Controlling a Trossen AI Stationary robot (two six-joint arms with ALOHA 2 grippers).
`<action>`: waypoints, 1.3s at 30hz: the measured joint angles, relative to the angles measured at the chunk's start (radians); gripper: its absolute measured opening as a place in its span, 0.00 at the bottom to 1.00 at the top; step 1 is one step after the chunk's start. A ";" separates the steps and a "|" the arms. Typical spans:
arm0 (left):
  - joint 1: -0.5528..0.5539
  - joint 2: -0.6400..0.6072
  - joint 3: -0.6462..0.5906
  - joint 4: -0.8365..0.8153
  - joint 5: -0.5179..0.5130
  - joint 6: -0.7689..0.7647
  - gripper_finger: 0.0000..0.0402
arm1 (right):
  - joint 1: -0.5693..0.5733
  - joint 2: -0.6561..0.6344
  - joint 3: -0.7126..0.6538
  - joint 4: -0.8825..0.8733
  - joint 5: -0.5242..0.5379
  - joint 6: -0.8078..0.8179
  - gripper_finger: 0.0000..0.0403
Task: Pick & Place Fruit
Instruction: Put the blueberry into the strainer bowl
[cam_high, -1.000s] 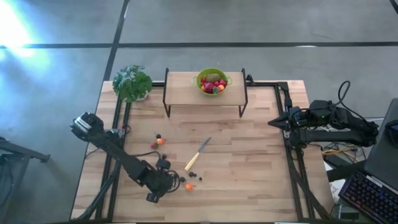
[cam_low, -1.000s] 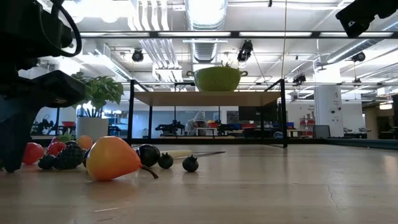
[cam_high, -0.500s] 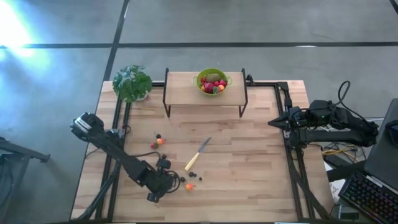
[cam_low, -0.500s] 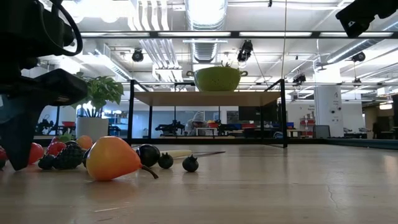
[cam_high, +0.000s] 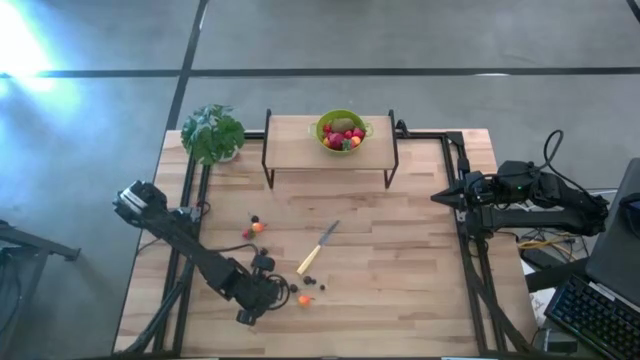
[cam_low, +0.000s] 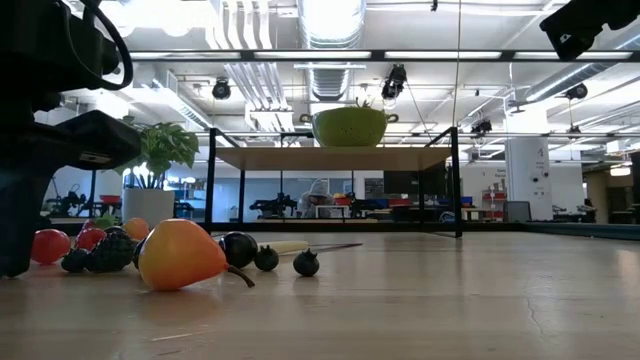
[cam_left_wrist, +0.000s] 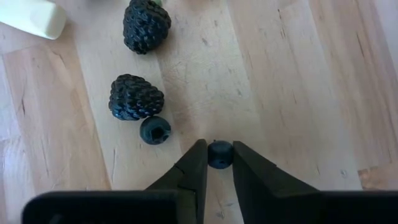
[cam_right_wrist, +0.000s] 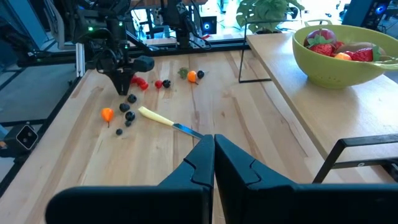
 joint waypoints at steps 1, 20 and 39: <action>0.000 0.000 0.000 0.000 0.000 0.000 0.15 | 0.000 0.000 0.000 0.000 0.000 0.000 0.02; 0.003 -0.011 0.020 -0.012 -0.011 0.009 0.17 | 0.000 0.000 0.000 0.000 0.000 0.000 0.02; 0.137 -0.027 0.215 0.246 -0.830 0.813 0.17 | 0.000 0.000 0.000 0.000 0.000 0.000 0.02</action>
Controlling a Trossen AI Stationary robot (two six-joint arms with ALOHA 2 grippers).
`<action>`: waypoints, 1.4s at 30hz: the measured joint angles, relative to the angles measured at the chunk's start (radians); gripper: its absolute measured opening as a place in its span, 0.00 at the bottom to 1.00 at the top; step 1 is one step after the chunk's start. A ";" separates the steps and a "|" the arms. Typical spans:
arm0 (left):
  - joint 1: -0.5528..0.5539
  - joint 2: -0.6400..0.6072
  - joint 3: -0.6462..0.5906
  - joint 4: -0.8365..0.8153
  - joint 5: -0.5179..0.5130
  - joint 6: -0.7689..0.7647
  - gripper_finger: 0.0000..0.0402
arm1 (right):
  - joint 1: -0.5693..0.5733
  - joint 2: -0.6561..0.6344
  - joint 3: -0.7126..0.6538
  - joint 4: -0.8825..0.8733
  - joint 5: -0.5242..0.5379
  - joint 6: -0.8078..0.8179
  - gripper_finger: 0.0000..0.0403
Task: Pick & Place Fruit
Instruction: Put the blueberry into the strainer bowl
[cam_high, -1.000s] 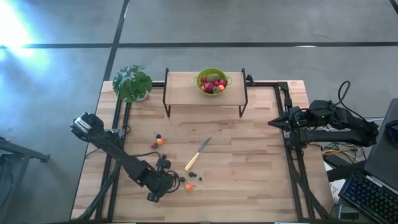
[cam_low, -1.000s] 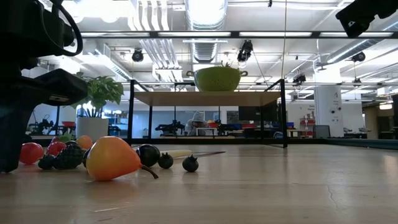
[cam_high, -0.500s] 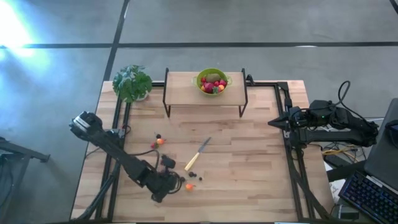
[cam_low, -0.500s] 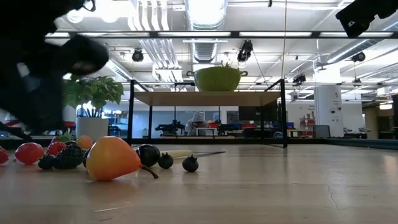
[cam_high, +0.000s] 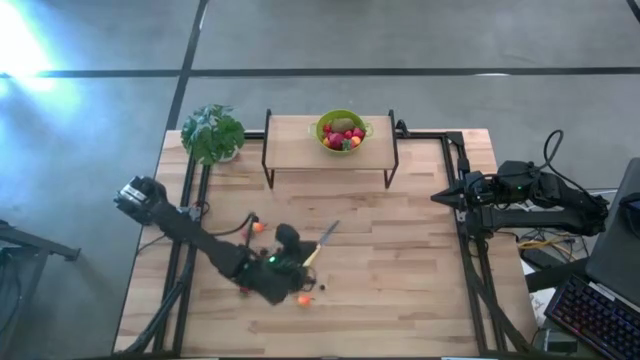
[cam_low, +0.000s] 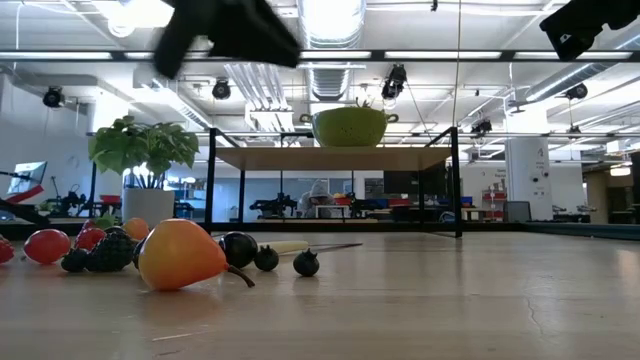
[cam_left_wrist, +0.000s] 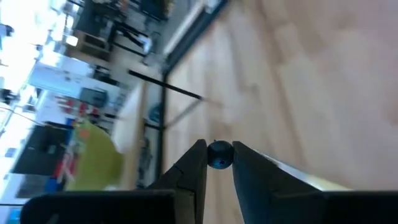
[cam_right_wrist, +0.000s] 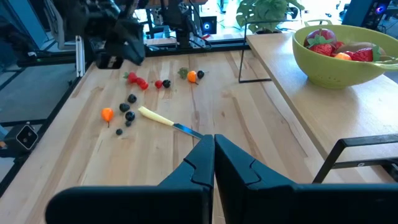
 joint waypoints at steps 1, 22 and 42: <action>0.023 0.000 0.003 0.045 0.006 0.049 0.17 | 0.000 0.000 0.000 0.000 0.000 0.000 0.02; 0.548 0.000 0.219 0.337 0.418 0.190 0.17 | 0.000 0.000 0.000 0.000 0.000 0.000 0.02; 0.837 0.000 0.253 0.327 0.710 -0.191 0.17 | 0.000 0.000 0.000 0.000 0.000 0.000 0.02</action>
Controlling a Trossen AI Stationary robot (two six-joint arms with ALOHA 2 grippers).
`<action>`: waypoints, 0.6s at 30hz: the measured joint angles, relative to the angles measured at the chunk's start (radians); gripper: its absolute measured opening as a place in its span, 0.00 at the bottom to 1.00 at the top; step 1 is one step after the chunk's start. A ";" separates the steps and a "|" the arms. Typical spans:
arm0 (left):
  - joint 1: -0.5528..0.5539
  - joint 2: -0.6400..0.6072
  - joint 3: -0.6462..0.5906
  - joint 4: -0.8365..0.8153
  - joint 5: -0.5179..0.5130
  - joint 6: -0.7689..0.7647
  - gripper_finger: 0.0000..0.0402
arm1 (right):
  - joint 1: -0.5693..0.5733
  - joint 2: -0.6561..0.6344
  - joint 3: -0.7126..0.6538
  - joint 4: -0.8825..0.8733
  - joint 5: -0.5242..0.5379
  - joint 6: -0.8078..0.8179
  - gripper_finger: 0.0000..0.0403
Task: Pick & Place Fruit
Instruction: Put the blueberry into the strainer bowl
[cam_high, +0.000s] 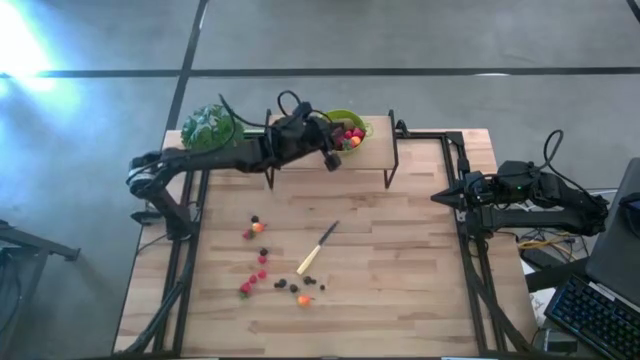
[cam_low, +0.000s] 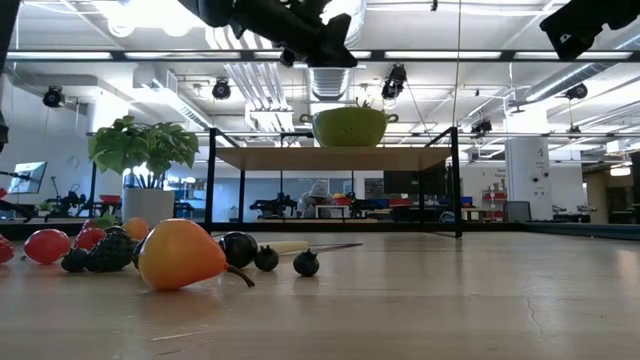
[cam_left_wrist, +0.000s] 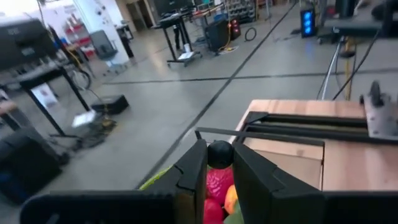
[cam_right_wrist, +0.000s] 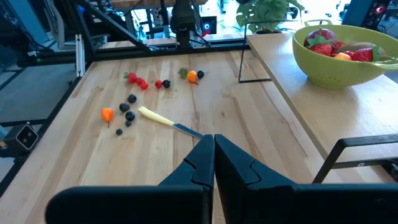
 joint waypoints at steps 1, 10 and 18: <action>0.011 0.000 0.000 0.000 0.015 -0.023 0.17 | 0.000 0.000 0.000 0.000 0.000 0.000 0.02; 0.075 0.000 0.000 -0.005 0.106 -0.167 0.17 | 0.000 0.000 0.000 0.000 0.000 0.000 0.02; 0.100 0.000 0.000 -0.055 0.104 -0.186 0.17 | 0.000 0.000 0.000 0.000 0.000 0.000 0.02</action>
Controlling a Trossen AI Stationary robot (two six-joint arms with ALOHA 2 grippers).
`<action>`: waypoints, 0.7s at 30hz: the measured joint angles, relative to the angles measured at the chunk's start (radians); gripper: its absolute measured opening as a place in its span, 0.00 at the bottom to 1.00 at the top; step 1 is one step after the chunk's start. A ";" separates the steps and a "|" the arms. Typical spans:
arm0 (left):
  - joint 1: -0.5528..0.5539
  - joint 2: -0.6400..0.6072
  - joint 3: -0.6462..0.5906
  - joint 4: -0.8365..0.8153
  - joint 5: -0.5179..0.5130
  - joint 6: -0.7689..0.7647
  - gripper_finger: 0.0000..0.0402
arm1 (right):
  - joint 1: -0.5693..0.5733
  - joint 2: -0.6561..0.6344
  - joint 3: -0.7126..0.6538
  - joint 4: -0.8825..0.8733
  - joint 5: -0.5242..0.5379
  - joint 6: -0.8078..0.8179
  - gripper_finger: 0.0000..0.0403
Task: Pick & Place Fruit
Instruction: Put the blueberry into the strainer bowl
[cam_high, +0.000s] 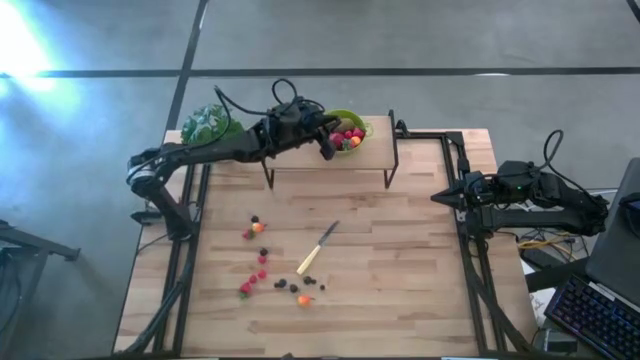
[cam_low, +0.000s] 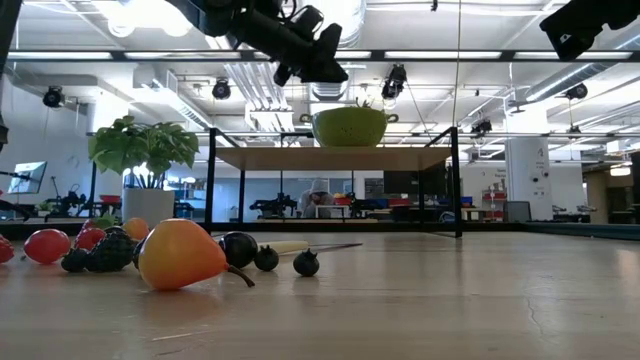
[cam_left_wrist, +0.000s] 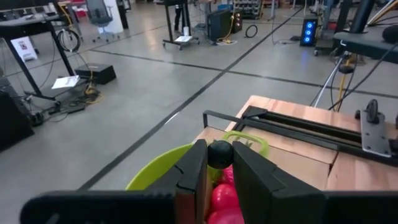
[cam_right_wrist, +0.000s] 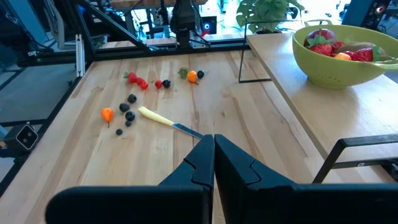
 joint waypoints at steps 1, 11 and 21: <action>0.000 0.000 0.000 -0.001 0.000 0.000 0.17 | 0.000 0.000 0.000 0.000 0.000 0.000 0.02; 0.006 0.016 0.000 -0.037 -0.022 0.001 0.17 | 0.000 0.000 0.000 0.000 0.000 0.000 0.02; 0.009 0.053 -0.001 -0.067 -0.103 -0.009 0.17 | 0.000 0.000 0.000 0.000 0.000 0.000 0.02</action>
